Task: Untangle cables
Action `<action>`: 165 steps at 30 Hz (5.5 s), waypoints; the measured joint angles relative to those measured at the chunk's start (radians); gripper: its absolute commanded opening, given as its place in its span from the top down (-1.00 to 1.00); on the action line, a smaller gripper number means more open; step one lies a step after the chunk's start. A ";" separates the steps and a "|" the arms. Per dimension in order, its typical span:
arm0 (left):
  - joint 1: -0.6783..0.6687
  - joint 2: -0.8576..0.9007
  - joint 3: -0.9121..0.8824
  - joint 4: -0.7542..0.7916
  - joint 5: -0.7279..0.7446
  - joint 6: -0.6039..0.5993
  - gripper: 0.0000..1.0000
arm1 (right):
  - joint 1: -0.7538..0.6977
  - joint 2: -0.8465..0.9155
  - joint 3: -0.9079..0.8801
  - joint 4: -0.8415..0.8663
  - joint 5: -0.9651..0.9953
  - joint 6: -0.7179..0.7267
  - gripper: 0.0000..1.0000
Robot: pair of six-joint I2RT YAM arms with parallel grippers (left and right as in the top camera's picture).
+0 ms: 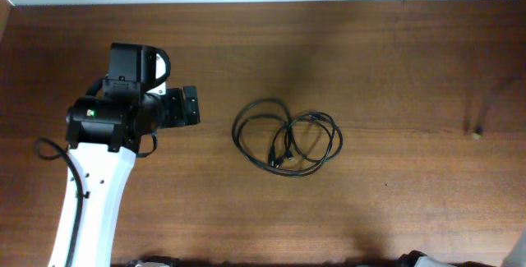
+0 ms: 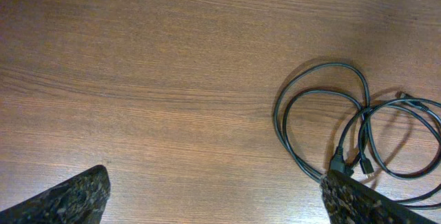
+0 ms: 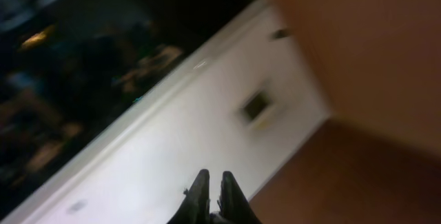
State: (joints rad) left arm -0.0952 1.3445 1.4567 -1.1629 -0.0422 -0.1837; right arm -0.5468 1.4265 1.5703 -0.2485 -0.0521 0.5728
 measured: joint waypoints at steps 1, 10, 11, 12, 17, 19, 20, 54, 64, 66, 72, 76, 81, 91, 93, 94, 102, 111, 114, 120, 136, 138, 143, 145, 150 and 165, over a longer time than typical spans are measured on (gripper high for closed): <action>0.000 0.000 0.000 0.000 0.000 0.000 -0.98 | -0.039 0.000 0.000 -0.008 0.003 -0.009 0.92; 0.000 0.000 0.000 0.000 0.000 0.000 -0.99 | -0.232 0.059 0.001 -0.076 0.043 -0.201 0.92; 0.000 0.000 0.000 0.000 0.000 0.000 -0.98 | -0.245 0.073 0.001 -0.094 0.048 -0.211 0.92; 0.000 0.000 0.000 0.000 0.000 0.000 -0.98 | -0.253 0.085 0.001 -0.103 0.050 -0.215 0.92; 0.000 0.000 0.000 0.000 0.000 0.000 -0.98 | -0.264 0.134 0.001 -0.145 0.056 -0.235 0.14; 0.000 0.000 0.000 0.000 0.000 0.000 -0.98 | -0.264 0.151 0.001 -0.161 0.055 -0.233 -0.34; 0.000 0.000 0.000 0.000 0.000 0.000 -0.98 | -0.264 0.156 0.001 -0.170 0.056 -0.242 -0.49; 0.000 0.000 0.000 0.000 0.000 0.000 -0.99 | 0.199 0.177 0.004 -0.862 -0.428 -0.364 -0.97; 0.000 0.000 0.000 0.000 0.000 0.000 -0.98 | 0.520 0.212 -0.102 -0.901 -0.423 -0.394 -0.97; 0.000 0.000 0.000 0.000 0.000 0.000 -0.98 | 0.548 0.225 -0.127 -0.897 -0.420 -0.389 -0.97; 0.000 0.000 0.000 0.000 0.000 0.000 -0.98 | 0.661 0.262 -0.242 -0.821 -0.418 -0.374 -0.98; 0.000 0.000 0.000 0.000 0.000 0.000 -0.98 | 0.739 0.274 -0.323 -0.705 -0.422 -0.323 -1.00; 0.000 0.000 0.000 0.000 0.000 0.000 -0.98 | 0.793 0.278 -0.420 -0.579 -0.421 -0.241 -0.92; 0.000 0.000 0.000 0.000 0.000 0.000 -0.98 | 0.841 0.279 -0.545 -0.407 -0.425 -0.174 -0.19; 0.000 0.000 0.000 0.000 0.000 0.000 -0.99 | 0.866 0.279 -0.545 -0.379 -0.428 -0.167 0.23; 0.000 0.000 0.000 0.000 0.000 0.000 -0.98 | 0.877 0.279 -0.545 -0.369 -0.430 -0.175 0.49; 0.000 0.000 0.000 0.000 0.000 0.000 -0.98 | 0.886 0.279 -0.538 -0.398 -0.436 -0.164 0.92; 0.000 0.000 0.000 0.001 0.000 0.000 -0.98 | 0.804 0.232 0.080 -0.702 -0.455 -0.179 0.92; 0.000 0.000 0.000 0.000 0.000 0.000 -0.98 | 0.805 0.218 0.366 -0.706 -0.436 -0.185 0.92; 0.000 0.000 0.000 0.000 0.000 0.000 -0.98 | 0.796 0.175 0.765 -0.732 -0.283 -0.187 0.92; 0.000 0.000 0.000 0.000 0.000 0.000 -0.98 | 0.633 0.205 0.902 -0.846 -0.018 -0.597 0.92; 0.000 0.000 0.000 0.000 0.000 0.000 -0.98 | 0.633 0.224 0.902 -0.856 0.064 -0.638 0.92; 0.000 0.000 0.000 0.000 0.000 0.000 -0.98 | 0.632 0.262 0.902 -0.865 0.262 -0.678 0.92; 0.000 0.000 0.000 0.000 0.000 0.000 -0.98 | 0.619 0.282 0.902 -0.867 0.330 -0.681 0.93; 0.000 0.000 0.000 0.000 0.000 0.000 -0.98 | 0.518 0.337 0.902 -0.867 0.385 -0.660 0.92; 0.000 0.000 0.000 0.000 0.000 0.000 -0.98 | 0.092 0.531 0.902 -0.851 0.303 -0.504 0.92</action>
State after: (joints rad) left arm -0.0952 1.3449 1.4567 -1.1629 -0.0422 -0.1837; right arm -0.4553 1.9579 2.4722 -1.0992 0.2508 0.0692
